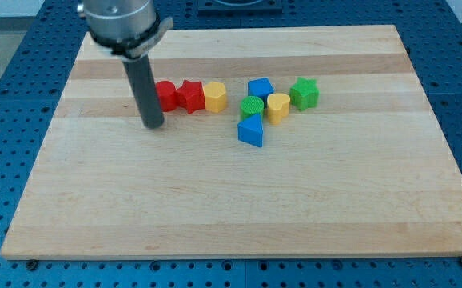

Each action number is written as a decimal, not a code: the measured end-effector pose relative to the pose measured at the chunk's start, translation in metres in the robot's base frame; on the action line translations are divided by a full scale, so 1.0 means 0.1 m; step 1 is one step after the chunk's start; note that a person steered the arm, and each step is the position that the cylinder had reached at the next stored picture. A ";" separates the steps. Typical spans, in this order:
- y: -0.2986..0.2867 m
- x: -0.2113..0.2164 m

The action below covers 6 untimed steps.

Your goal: Push the triangle close to the heart

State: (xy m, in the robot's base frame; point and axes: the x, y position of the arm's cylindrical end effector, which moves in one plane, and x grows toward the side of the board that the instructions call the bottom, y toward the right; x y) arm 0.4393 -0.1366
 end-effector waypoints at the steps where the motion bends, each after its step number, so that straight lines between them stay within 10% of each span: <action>1: 0.52 0.22; 5: 2.77 0.14; 6: 2.32 0.47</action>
